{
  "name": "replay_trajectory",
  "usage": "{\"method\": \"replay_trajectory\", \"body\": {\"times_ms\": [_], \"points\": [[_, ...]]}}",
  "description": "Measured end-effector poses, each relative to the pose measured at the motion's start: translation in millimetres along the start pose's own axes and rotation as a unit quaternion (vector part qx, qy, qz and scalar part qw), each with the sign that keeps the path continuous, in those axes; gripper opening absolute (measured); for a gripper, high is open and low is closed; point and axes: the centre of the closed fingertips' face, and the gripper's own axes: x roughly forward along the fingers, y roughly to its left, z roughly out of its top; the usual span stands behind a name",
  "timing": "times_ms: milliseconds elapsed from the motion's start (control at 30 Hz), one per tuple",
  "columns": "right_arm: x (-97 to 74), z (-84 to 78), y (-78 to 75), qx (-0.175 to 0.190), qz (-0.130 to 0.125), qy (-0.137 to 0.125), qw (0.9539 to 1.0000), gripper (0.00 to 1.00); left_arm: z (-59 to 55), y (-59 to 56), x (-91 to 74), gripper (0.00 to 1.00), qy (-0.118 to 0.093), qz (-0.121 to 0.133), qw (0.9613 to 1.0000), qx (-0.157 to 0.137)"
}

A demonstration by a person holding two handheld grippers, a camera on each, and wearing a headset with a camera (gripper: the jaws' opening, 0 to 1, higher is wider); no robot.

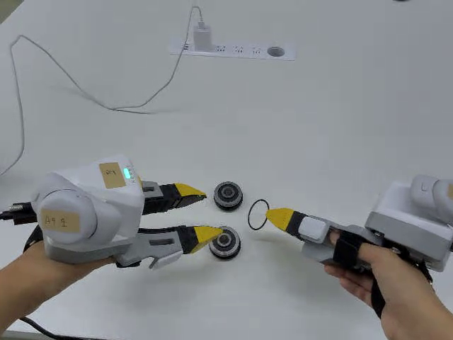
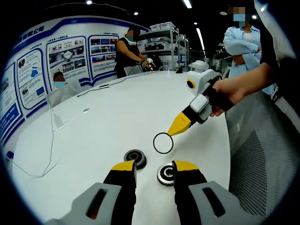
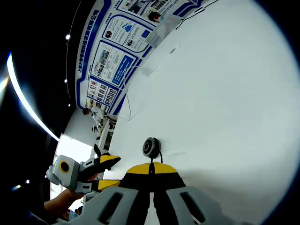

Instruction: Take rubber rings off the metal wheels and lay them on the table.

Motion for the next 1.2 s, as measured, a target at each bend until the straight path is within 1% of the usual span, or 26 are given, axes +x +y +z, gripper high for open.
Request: {"method": "replay_trajectory", "body": {"times_ms": [67,167,333,367,400,500,567,633,667,767,867,1033,1100,1200], "points": [[-3.3,0.5,-6.4,0.002,-0.013,-0.005,0.9999,0.01,1.0,0.9,0.5,0.33,0.002,0.005,1.0000,0.008],[-6.3,0.7,-13.8,0.004,-0.031,-0.010,0.9995,0.01,3.1,0.5,0.9,0.31,-0.003,0.004,1.0000,0.002],[-9.8,-3.3,-21.9,-0.007,-0.062,-0.005,0.9980,0.01,3.3,1.9,1.4,0.31,-0.004,0.008,1.0000,0.000],[-10.6,-3.8,-24.1,-0.015,-0.071,-0.004,0.9974,0.02,3.1,1.6,1.5,0.31,-0.003,0.008,1.0000,0.002],[-11.6,-4.4,-26.2,-0.035,-0.081,-0.001,0.9961,0.02,2.1,1.4,1.7,0.31,-0.001,0.008,1.0000,0.004],[-12.4,-4.4,-26.3,-0.046,-0.088,-0.002,0.9951,0.02,0.2,0.1,1.9,0.31,0.002,0.006,1.0000,0.003],[-12.7,-5.9,-27.2,-0.064,-0.093,0.004,0.9936,0.02,-1.7,0.3,1.9,0.30,0.004,0.005,1.0000,0.004],[-13.5,-6.3,-31.3,-0.081,-0.102,0.010,0.9914,0.04,-1.7,0.4,1.8,0.30,0.002,0.004,1.0000,0.003],[-13.9,-6.5,-31.8,-0.080,-0.105,0.009,0.9912,0.05,-1.8,0.7,1.9,0.30,0.001,0.004,1.0000,0.002],[-15.3,-4.6,-36.0,-0.084,-0.106,0.008,0.9908,0.07,-0.9,1.4,1.9,0.30,0.000,0.005,1.0000,0.003],[-17.1,-2.8,-35.1,-0.092,-0.104,0.004,0.9903,0.09,0.4,1.9,2.0,0.30,-0.003,0.006,1.0000,0.002],[-22.2,3.5,-35.9,-0.101,-0.106,-0.009,0.9892,0.13,-1.1,0.5,3.5,0.29,0.001,0.003,1.0000,0.004],[-22.4,6.5,-30.3,-0.107,-0.090,-0.017,0.9901,0.14,-2.2,-0.6,4.5,0.29,0.003,0.001,1.0000,0.005],[-21.1,8.5,-23.9,-0.115,-0.072,-0.022,0.9905,0.17,-5.8,-2.8,7.4,0.29,0.008,-0.002,0.9999,0.006]]}}
